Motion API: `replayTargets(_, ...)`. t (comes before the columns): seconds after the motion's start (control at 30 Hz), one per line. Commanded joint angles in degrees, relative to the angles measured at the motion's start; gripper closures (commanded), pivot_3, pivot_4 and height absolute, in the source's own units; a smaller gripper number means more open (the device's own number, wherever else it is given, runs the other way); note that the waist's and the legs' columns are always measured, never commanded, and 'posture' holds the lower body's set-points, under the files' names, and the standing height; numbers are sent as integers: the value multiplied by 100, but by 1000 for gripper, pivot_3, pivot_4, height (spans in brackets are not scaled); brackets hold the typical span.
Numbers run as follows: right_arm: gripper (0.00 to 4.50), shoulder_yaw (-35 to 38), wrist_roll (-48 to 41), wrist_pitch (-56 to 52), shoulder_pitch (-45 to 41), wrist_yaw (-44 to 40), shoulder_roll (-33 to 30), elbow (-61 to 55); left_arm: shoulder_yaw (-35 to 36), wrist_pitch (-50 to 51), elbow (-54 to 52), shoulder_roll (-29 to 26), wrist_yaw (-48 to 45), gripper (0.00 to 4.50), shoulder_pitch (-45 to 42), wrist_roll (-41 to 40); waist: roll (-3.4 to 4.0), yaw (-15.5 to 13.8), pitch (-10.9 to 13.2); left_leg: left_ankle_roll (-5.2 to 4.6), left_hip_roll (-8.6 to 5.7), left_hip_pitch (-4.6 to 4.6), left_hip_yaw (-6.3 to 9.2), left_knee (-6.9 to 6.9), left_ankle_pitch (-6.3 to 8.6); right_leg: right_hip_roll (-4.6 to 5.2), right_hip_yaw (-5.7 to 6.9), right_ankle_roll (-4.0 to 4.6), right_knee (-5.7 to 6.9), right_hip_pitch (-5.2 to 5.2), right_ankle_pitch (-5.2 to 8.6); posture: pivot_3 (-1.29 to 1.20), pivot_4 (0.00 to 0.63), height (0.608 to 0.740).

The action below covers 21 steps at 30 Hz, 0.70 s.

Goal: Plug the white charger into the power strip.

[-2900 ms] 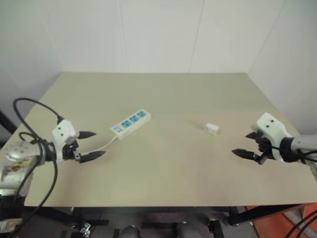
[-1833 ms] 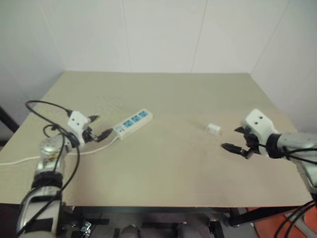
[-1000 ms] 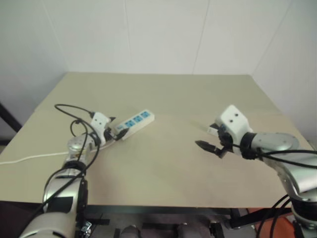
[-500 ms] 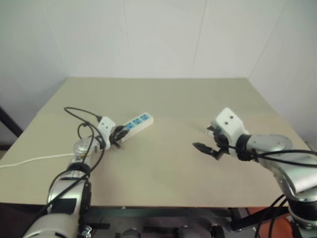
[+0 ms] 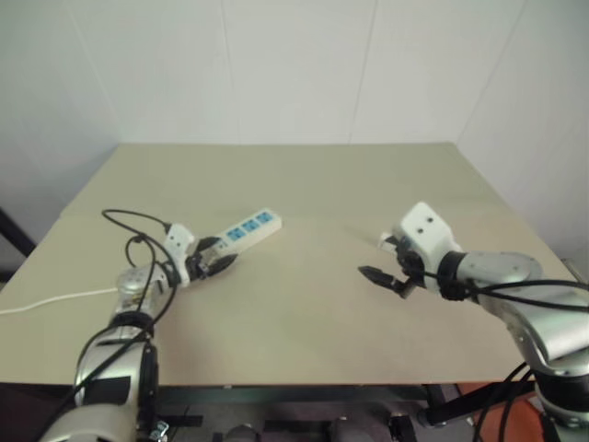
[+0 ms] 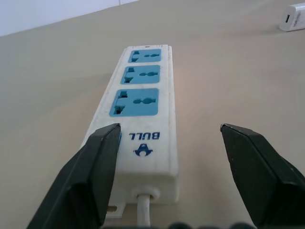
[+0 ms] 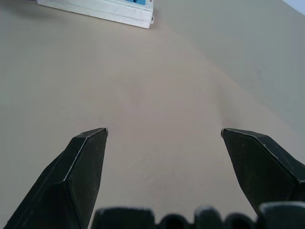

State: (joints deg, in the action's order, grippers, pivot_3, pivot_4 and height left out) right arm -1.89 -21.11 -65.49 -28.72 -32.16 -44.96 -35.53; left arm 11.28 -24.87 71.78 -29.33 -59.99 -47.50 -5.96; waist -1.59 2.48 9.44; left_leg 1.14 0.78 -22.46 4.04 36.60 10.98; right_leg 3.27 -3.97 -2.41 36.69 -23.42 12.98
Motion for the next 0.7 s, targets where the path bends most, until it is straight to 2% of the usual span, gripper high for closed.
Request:
replayTargets(0.03,0,-8,28,193,-91,2,-29,-71,-3,-60,-98,-182,-144,843,20,0,-1,-2,1,0,0,-5,0,0,0,0,0,0,-1,-4,0,0,150,740)
replayTargets(0.17,0,-50,50,238,-88,20,-9,-31,-13,-196,-116,-202,-104,47,52,21,-1,-15,1,0,-3,-63,0,5,-1,1,-1,1,12,-68,-3,0,150,740)
replayTargets(0.27,0,-61,48,253,-67,35,-12,-38,51,-386,-57,-129,442,47,23,48,-3,-17,2,0,-3,-76,2,8,-1,1,0,2,13,-79,-3,0,150,740)
replayTargets(0.4,0,-40,34,246,-37,41,-25,-68,-112,-506,4,-50,644,47,31,233,-6,-17,4,0,-3,-77,2,10,-1,2,0,1,11,-79,-4,0,150,740)
replayTargets(0.7,0,41,19,159,59,83,-76,-199,-249,-210,306,90,1422,47,-105,578,-7,-17,4,0,-3,-74,2,10,-1,1,0,0,13,-77,-4,0,150,740)
